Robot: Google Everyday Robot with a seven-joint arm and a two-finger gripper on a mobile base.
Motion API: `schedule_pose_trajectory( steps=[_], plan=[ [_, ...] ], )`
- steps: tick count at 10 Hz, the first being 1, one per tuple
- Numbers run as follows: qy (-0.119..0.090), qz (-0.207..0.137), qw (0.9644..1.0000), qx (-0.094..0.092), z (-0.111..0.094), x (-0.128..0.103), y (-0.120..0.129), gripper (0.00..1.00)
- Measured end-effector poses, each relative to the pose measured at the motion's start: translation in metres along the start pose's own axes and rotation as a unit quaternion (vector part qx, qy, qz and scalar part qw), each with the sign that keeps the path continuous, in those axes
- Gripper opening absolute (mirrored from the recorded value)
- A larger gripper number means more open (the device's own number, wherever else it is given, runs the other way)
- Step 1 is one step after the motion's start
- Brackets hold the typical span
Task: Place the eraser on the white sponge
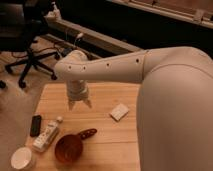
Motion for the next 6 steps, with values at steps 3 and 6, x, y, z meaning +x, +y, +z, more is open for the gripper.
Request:
schedule_pose_trajectory(
  steps=[3, 6],
  plan=[
    [-0.009, -0.044, 0.999, 0.002, -0.002, -0.039, 0.033, 0.65],
    [-0.011, -0.072, 0.9974, -0.004, 0.004, -0.074, 0.069, 0.65]
  ],
)
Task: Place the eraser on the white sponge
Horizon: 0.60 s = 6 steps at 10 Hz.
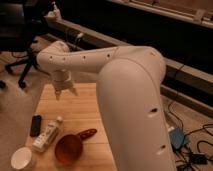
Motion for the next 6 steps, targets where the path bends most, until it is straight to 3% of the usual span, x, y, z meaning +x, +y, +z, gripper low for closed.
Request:
schedule_pose_trajectory(
  steps=[4, 6],
  plan=[
    [-0.001, -0.033, 0.9988, -0.035, 0.017, -0.042, 0.055, 0.65],
    [0.002, -0.043, 0.9981, -0.044, 0.028, -0.05, 0.082, 0.65]
  ],
)
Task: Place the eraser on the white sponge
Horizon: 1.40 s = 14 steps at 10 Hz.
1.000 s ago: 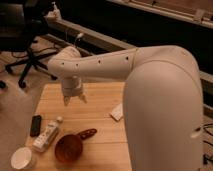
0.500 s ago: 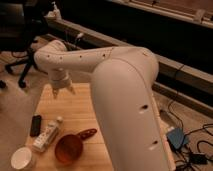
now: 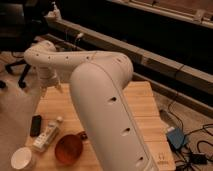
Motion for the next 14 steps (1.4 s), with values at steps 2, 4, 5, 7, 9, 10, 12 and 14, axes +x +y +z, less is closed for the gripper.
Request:
schedule_pose_trajectory(
  steps=[2, 4, 5, 7, 9, 10, 12, 14],
  plan=[
    [0.0, -0.016, 0.9998, 0.009, 0.013, -0.003, 0.025, 0.65],
    [0.001, -0.03, 0.9993, 0.024, 0.026, -0.002, 0.042, 0.65],
    [0.003, -0.037, 0.9988, 0.03, 0.033, -0.001, 0.051, 0.65],
    [0.008, -0.049, 0.9979, 0.042, 0.049, 0.004, 0.069, 0.65],
    [0.017, -0.058, 0.997, 0.048, 0.068, 0.01, 0.085, 0.65],
    [0.02, -0.055, 0.997, 0.05, 0.077, 0.012, 0.092, 0.65],
    [0.023, -0.047, 0.9973, 0.051, 0.094, 0.015, 0.103, 0.65],
    [0.025, -0.04, 0.9976, 0.05, 0.108, 0.016, 0.111, 0.65]
  ],
)
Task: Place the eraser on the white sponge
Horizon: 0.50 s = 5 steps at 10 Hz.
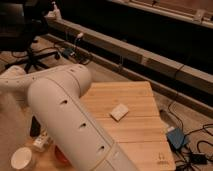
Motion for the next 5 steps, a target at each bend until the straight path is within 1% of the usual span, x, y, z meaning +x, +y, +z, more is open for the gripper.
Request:
schedule_pose_trajectory(
  steps=[1, 5],
  plan=[
    [0.004, 0.004, 1.0, 0.0, 0.009, 0.001, 0.005, 0.65],
    [0.013, 0.019, 0.9997, -0.002, 0.023, 0.008, 0.007, 0.65]
  ],
)
